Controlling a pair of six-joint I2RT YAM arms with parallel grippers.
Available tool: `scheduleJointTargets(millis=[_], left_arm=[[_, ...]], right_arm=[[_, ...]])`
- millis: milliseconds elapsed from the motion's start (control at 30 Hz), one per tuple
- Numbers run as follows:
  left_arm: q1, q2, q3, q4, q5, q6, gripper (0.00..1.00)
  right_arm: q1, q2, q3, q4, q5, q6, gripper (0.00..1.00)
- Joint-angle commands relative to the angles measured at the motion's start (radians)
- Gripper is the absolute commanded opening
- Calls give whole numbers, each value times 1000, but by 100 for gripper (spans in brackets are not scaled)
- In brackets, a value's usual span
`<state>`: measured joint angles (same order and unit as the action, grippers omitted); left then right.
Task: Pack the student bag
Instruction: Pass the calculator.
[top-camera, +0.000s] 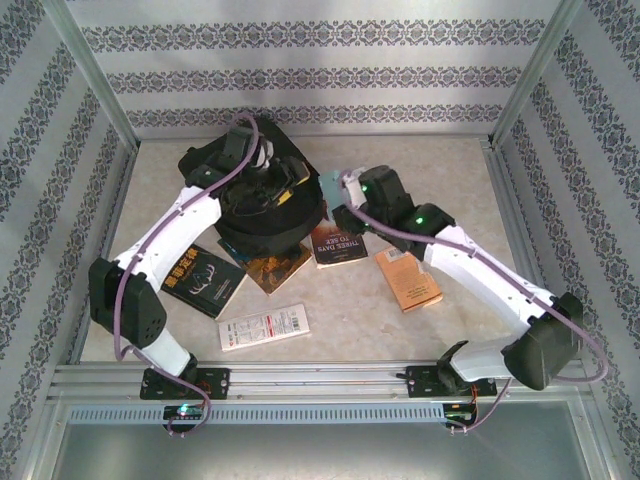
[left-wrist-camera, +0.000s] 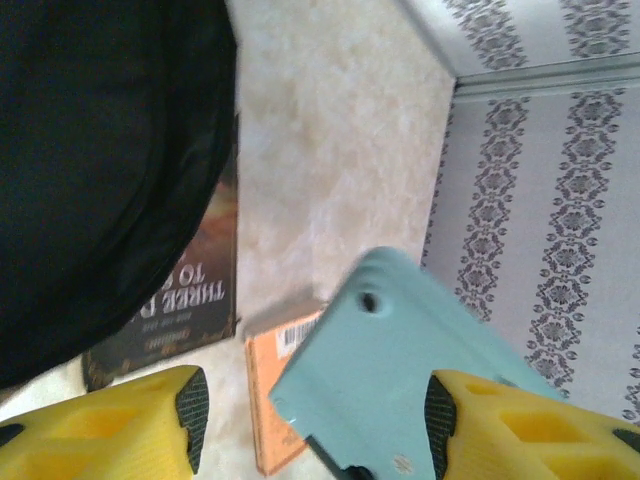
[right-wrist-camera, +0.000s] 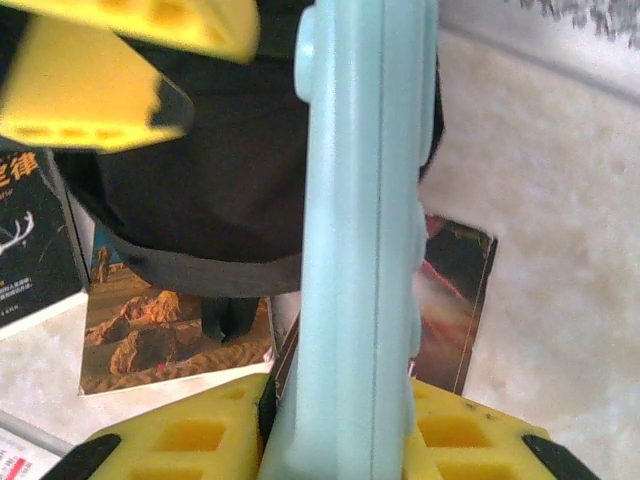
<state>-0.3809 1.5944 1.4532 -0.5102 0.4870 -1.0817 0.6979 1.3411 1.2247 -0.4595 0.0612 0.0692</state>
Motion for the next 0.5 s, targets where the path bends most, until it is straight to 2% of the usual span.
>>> scheduleJointTargets(millis=[0, 200, 467], left_arm=[[15, -79, -79, 85, 89, -148, 64], [45, -160, -137, 122, 115, -166, 65], [108, -267, -245, 171, 76, -151, 64]], right_arm=[[77, -13, -22, 123, 240, -189, 23], [181, 7, -47, 196, 420, -339, 24], [295, 77, -104, 326, 651, -561, 24]])
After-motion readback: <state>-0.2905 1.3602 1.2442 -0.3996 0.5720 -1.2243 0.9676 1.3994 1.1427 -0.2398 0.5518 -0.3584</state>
